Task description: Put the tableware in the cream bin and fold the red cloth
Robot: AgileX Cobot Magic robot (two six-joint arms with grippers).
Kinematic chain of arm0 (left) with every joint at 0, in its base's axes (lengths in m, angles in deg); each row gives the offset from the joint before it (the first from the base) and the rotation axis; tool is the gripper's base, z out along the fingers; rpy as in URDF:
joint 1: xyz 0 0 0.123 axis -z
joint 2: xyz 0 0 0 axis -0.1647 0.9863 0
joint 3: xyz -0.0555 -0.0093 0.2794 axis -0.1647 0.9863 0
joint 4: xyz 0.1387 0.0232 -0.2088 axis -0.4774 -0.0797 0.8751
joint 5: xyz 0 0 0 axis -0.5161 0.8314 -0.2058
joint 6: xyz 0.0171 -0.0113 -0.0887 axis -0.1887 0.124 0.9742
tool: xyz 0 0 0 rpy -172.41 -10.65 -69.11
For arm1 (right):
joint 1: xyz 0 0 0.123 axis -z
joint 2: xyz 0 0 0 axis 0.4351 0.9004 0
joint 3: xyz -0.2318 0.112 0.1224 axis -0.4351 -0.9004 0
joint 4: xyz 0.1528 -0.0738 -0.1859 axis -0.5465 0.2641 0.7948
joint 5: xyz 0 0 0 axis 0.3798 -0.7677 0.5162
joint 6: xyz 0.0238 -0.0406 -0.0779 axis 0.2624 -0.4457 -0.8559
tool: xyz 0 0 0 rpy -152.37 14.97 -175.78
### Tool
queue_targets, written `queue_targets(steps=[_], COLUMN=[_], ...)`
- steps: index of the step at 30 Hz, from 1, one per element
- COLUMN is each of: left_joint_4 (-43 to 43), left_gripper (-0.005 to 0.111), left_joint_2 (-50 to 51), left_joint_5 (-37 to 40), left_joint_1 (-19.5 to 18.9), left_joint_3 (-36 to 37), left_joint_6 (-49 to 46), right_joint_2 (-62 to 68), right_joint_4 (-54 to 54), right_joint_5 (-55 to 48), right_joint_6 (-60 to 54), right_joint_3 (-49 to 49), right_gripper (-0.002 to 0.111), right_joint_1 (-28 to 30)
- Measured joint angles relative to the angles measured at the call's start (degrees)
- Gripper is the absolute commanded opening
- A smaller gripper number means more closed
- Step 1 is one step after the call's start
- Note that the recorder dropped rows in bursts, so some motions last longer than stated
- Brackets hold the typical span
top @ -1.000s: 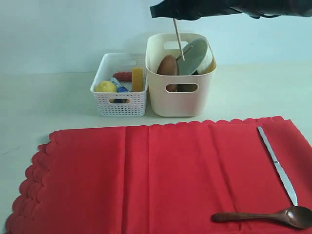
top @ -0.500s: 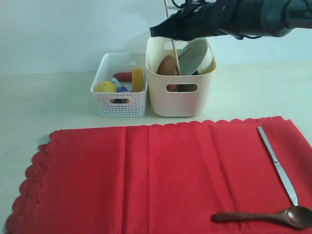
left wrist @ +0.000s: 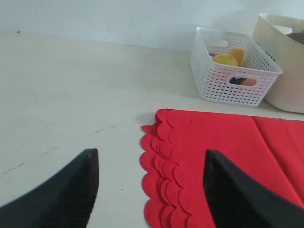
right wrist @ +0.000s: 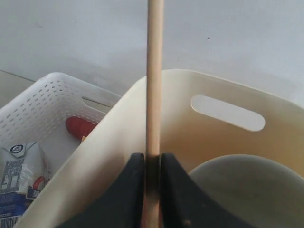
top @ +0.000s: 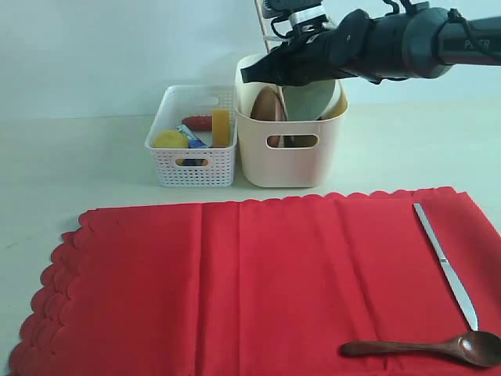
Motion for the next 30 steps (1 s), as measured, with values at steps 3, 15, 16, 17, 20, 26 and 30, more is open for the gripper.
queue_targets(steps=[3,15,16,17,20,26,30], left_joint_4=[0.0,0.0,0.0,0.0,0.0,0.0,0.0], left_gripper=[0.062,0.062,0.062,0.062,0.062,0.062,0.062], left_joint_2=[0.0,0.0,0.0,0.0,0.0,0.0,0.0], left_joint_5=[0.0,0.0,0.0,0.0,0.0,0.0,0.0], left_joint_1=[0.0,0.0,0.0,0.0,0.0,0.0,0.0], left_joint_3=[0.0,0.0,0.0,0.0,0.0,0.0,0.0], left_joint_6=[0.0,0.0,0.0,0.0,0.0,0.0,0.0], right_joint_2=[0.0,-15.3,-16.4,-18.3,-22.2,-29.9,-34.4], right_joint_4=[0.1,2.3,4.0,6.6,12.2,15.2,16.6], right_joint_5=[-1.4,-20.3,-23.1,-27.0,-34.6,-36.0,-35.7], right_joint_6=[-0.1,2.8,4.8,7.3,12.5,15.1,15.1], right_joint_3=[0.0,0.1,0.1,0.1,-1.2,-11.5,-20.0], right_gripper=[0.058,0.062,0.062,0.062,0.062,0.062,0.062], right_joint_1=[0.0,4.0,4.7,5.8,7.5,9.6,10.8])
